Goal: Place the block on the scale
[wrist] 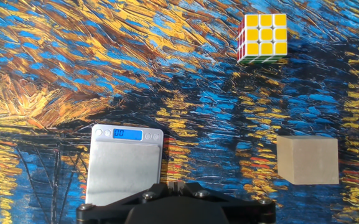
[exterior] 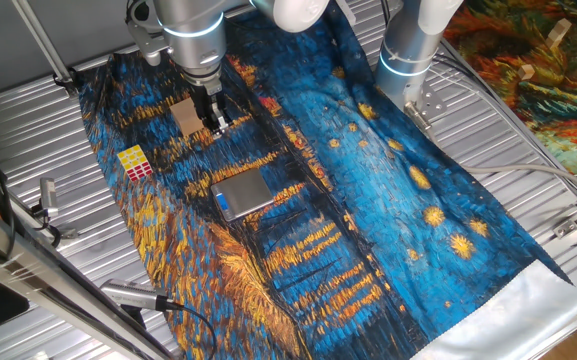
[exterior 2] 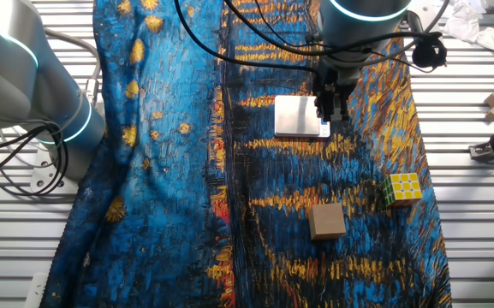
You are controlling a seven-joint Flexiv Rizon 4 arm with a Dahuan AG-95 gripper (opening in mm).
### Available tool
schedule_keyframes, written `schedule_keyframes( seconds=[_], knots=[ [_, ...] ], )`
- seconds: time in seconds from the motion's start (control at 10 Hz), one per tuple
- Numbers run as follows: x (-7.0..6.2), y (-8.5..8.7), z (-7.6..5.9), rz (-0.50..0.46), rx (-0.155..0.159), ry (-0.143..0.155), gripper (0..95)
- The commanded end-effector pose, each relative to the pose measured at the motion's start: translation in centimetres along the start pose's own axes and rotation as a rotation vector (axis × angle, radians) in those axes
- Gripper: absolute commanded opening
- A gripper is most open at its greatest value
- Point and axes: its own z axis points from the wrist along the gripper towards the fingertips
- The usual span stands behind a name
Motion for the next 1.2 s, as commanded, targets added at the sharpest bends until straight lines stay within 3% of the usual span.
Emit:
schedule_keyframes(
  seconds=[0.1,1.2],
  knots=[
    [0.01,0.0,0.01,0.001,0.0,0.0,0.0],
    [0.01,0.0,0.04,0.017,-0.001,0.002,0.0]
  ],
)
